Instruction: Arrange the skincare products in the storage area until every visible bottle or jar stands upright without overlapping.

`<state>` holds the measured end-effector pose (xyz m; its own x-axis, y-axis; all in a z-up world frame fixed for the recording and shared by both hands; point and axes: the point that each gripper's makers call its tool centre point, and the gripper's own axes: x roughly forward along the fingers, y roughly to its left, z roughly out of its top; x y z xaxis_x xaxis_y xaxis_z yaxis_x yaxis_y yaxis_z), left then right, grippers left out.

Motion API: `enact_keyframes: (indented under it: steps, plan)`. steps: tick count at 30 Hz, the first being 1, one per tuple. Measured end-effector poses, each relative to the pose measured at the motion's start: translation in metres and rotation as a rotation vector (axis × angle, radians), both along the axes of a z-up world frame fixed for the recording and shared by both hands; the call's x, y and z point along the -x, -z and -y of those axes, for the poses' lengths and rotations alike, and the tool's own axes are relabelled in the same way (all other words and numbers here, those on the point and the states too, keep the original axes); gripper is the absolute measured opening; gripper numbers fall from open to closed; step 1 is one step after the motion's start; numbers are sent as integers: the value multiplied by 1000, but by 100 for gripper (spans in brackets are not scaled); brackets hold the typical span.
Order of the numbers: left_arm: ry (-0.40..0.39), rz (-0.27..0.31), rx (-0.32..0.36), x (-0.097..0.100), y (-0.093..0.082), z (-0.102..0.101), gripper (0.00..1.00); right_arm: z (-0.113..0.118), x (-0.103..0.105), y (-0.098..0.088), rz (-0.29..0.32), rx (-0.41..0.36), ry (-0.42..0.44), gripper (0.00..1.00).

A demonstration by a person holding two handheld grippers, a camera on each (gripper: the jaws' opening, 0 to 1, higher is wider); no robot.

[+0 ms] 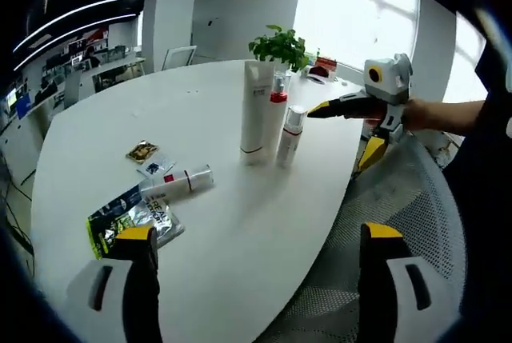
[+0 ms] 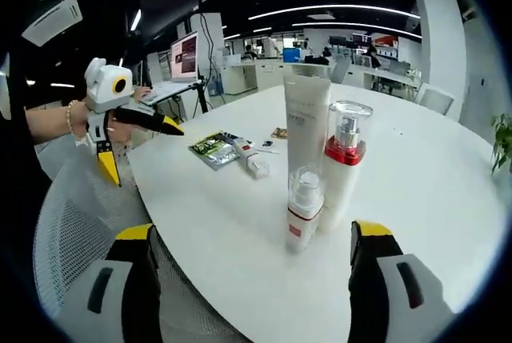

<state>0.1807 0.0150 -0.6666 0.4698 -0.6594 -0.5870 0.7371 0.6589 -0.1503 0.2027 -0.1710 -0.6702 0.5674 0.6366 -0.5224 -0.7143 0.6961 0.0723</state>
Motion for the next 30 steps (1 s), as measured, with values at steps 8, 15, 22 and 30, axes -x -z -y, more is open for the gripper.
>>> enact_keyframes:
  steps: [8,15,22,30]
  plan:
    - [-98,23,9,9,-9,-31,97,1,2,-2,-2,-13,42,100]
    - [-150,15,8,14,-5,-50,97,4,5,0,-9,-10,66,100]
    - [-178,16,15,15,-1,-58,97,3,6,2,-7,8,70,100]
    - [-194,-6,9,14,8,-65,96,4,7,1,-11,10,77,100]
